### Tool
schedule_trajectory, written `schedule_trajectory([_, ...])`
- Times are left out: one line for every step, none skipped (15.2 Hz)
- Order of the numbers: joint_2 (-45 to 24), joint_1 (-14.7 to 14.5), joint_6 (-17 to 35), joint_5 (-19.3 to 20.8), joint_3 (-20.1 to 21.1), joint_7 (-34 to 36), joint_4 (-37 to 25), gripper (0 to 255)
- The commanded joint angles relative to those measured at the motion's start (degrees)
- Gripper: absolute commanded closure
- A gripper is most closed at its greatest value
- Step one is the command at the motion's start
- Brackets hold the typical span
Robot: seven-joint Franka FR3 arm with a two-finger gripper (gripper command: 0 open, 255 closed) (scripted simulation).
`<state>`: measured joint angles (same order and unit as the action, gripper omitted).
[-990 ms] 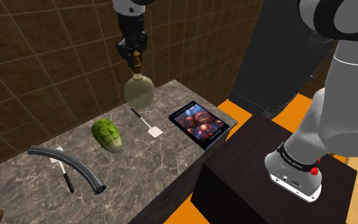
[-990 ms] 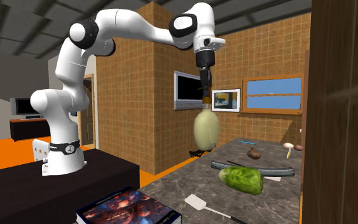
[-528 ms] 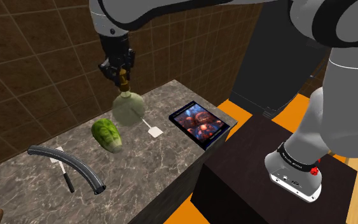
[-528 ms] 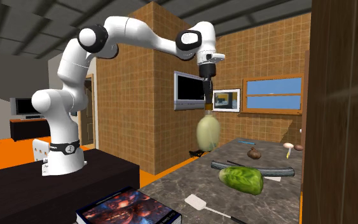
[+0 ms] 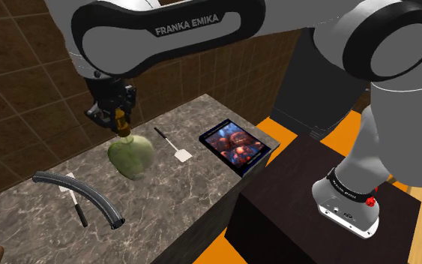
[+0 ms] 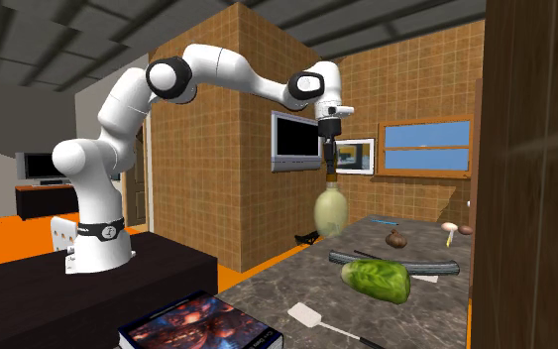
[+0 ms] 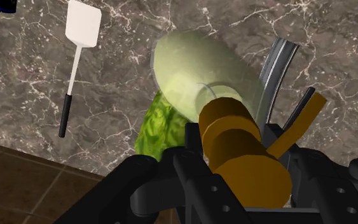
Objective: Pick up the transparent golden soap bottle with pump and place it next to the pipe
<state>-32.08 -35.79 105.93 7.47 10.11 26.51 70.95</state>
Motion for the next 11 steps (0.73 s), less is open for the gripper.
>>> schedule_trajectory([-3.0, -1.9, -0.5, 0.7, 0.2, 1.9, -3.5, 255])
schedule_trajectory([-4.6, -2.9, -0.8, 1.0, 0.2, 2.8, -5.4, 255])
schedule_trajectory([-6.3, -3.9, -1.3, 1.3, 0.3, 3.7, -7.4, 255])
schedule_trajectory([-8.1, -5.0, -1.8, 1.6, 0.3, 4.5, -9.7, 255])
schedule_trajectory([-9.1, -5.5, -2.2, 1.7, 0.3, 4.9, -11.1, 255])
schedule_trajectory([-9.1, -5.5, -1.4, 1.7, 0.2, 5.0, -10.3, 255])
schedule_trajectory([-9.0, -5.4, -0.6, 1.8, 0.2, 5.0, -9.5, 255])
schedule_trajectory([-9.1, -5.4, 0.1, 1.8, 0.2, 5.1, -8.8, 255])
schedule_trajectory([-9.1, -5.3, 0.9, 1.8, 0.2, 5.2, -8.0, 255])
schedule_trajectory([-9.2, -5.3, 1.6, 1.9, 0.2, 5.2, -7.4, 255])
schedule_trajectory([-9.3, -5.2, 2.3, 1.9, 0.2, 5.3, -6.7, 255])
